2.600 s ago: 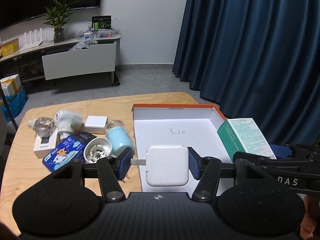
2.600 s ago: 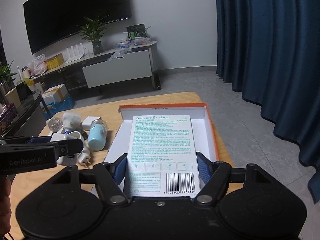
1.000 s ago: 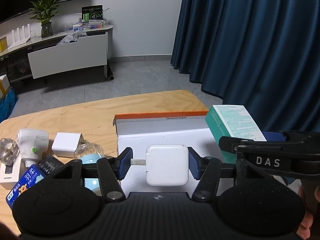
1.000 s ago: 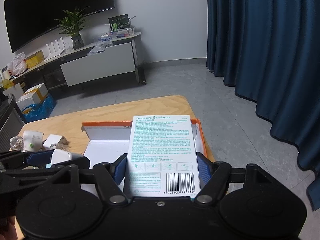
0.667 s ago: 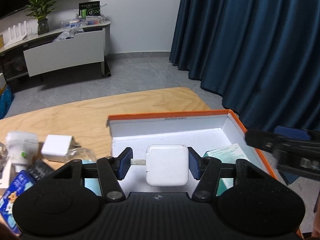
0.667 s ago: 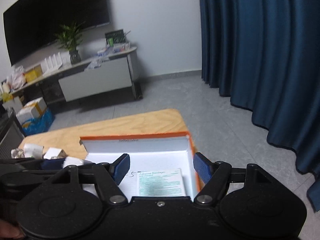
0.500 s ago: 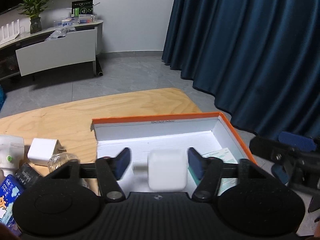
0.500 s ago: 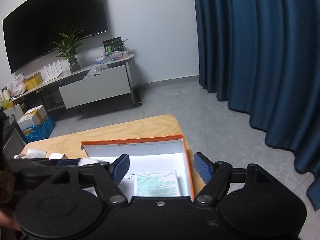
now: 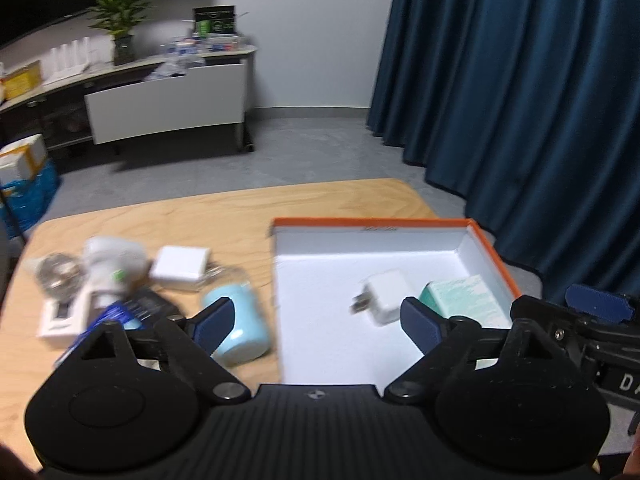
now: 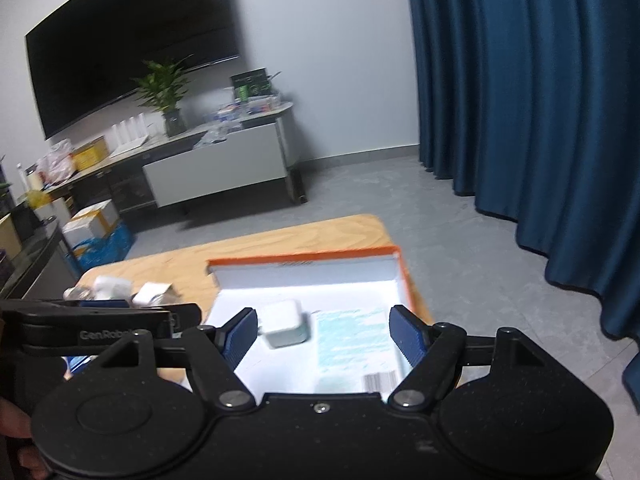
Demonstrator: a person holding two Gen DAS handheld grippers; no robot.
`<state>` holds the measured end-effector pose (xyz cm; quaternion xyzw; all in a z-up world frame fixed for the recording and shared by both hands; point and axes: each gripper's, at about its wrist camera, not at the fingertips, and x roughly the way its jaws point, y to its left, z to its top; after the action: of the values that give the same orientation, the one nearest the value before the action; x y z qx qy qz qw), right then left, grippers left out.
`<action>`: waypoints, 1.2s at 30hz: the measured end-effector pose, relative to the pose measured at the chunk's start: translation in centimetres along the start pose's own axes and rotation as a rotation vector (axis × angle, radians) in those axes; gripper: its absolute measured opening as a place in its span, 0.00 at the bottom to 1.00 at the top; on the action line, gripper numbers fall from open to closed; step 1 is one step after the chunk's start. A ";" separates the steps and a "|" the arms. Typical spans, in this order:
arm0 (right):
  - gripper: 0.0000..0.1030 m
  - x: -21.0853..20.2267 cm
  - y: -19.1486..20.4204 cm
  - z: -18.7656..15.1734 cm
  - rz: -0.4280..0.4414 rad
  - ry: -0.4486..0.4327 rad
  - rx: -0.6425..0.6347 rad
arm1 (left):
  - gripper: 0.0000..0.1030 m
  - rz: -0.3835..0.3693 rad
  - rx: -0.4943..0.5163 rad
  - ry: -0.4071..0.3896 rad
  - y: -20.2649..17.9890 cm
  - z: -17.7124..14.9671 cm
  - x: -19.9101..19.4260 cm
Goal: Organize rigid objects
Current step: 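Open both grippers to release the charger and bandage box inside the box, then move both grippers back over the table toward the blue tin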
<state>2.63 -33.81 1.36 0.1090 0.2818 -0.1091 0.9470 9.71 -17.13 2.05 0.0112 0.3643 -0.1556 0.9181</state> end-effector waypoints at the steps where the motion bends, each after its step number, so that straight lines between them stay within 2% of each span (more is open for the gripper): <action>1: 0.85 -0.1 0.3 -0.1 0.010 0.004 -0.003 | 0.92 0.016 -0.002 0.000 0.2 -0.3 -0.5; 17: 0.86 -0.9 6.0 -1.4 0.137 0.057 -0.073 | 0.97 0.153 -0.113 -0.031 6.9 -4.1 -5.5; 30: 0.86 -0.2 9.2 -2.3 0.191 0.093 -0.129 | 0.97 0.226 -0.205 -0.021 11.7 -6.4 -5.9; 36: 0.86 0.3 9.3 -2.5 0.196 0.104 -0.130 | 0.97 0.237 -0.182 -0.026 13.1 -7.0 -4.9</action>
<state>4.05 -24.33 0.50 0.0800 0.3248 0.0083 0.9424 5.53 -2.37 -0.98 -0.0311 0.3613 -0.0124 0.9319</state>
